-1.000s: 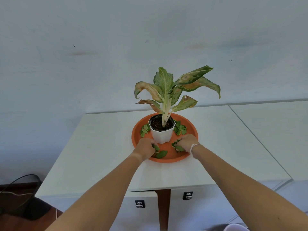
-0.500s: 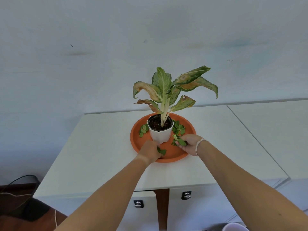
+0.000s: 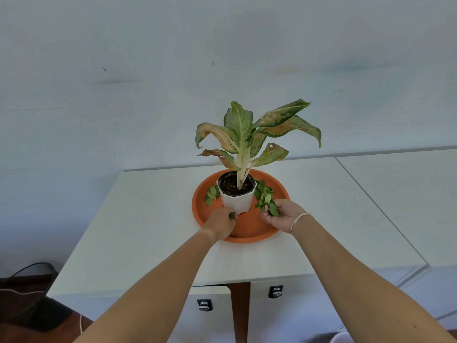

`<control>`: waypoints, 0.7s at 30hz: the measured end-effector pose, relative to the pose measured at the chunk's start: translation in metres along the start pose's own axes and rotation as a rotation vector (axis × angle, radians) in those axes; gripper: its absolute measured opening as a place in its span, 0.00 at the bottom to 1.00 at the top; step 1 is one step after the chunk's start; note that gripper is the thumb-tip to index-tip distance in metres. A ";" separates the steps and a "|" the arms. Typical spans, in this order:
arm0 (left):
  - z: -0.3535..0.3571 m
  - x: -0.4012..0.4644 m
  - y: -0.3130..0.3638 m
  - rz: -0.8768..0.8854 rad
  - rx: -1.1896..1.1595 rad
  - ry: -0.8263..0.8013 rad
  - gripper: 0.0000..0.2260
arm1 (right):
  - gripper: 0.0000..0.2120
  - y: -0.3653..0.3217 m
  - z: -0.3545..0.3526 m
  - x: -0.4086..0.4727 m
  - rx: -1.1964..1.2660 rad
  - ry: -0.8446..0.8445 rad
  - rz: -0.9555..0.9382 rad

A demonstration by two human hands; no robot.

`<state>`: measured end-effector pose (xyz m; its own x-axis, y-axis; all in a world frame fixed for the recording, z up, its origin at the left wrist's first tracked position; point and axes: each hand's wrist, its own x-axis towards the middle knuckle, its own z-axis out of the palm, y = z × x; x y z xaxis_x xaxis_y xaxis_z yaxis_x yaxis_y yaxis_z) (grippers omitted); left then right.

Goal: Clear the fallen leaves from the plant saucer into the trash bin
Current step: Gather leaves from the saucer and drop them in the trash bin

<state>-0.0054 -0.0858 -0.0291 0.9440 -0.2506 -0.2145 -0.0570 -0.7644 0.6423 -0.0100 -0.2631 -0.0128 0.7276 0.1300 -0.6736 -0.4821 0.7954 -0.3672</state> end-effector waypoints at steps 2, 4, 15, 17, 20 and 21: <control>-0.007 0.000 0.002 -0.036 -0.084 -0.009 0.12 | 0.10 0.000 0.001 0.000 0.006 0.004 -0.013; -0.013 -0.001 0.005 -0.089 -0.201 -0.027 0.13 | 0.11 0.000 0.002 -0.001 0.000 0.012 -0.020; -0.031 -0.005 0.000 -0.410 -0.737 0.143 0.11 | 0.15 0.006 0.009 -0.005 -0.008 0.035 0.033; -0.032 -0.005 -0.003 -0.417 -0.747 0.155 0.11 | 0.15 0.007 0.010 -0.004 -0.017 0.031 0.027; -0.033 -0.006 -0.005 -0.399 -0.751 0.147 0.11 | 0.17 0.007 0.013 -0.006 -0.019 0.019 0.010; -0.033 -0.007 -0.005 -0.384 -0.743 0.135 0.11 | 0.17 0.008 0.014 -0.007 -0.010 0.025 0.005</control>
<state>-0.0011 -0.0607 -0.0062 0.8878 0.0561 -0.4567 0.4589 -0.1811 0.8698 -0.0124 -0.2492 -0.0018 0.7128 0.1186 -0.6912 -0.4903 0.7891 -0.3701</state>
